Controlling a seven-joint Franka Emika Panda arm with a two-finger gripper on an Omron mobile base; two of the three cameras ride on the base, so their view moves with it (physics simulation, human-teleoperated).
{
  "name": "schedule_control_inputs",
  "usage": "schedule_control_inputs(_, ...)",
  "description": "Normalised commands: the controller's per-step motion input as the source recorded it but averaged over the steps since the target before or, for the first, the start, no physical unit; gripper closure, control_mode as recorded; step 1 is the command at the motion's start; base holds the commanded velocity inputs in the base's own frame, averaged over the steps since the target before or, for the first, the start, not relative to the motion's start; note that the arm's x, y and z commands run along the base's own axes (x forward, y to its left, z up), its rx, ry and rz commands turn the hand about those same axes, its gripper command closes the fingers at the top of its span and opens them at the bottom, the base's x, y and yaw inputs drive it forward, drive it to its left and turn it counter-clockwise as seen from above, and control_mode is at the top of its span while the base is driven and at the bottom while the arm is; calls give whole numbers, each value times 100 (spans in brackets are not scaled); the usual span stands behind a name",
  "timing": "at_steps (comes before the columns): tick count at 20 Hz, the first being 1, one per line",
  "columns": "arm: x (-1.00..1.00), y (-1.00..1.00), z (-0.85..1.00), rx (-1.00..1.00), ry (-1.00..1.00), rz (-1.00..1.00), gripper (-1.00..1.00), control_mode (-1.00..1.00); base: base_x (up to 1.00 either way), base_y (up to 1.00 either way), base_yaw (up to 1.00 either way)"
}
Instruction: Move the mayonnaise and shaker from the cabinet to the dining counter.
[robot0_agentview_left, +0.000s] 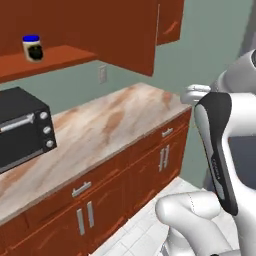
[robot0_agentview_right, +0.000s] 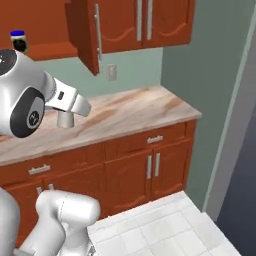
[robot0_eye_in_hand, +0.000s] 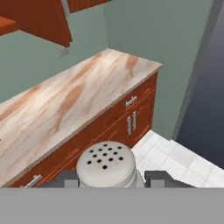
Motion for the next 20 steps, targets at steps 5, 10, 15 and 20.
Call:
schedule_control_inputs(5,0,0,0,0,0,0,100,100,0,0,-100)
schedule_control_inputs(10,0,0,0,0,0,0,100,100,0,-5,-96)
schedule_control_inputs(15,0,0,0,0,0,0,100,100,0,-12,-93)
schedule_control_inputs(20,0,0,0,0,0,0,100,100,-1,-11,-92)
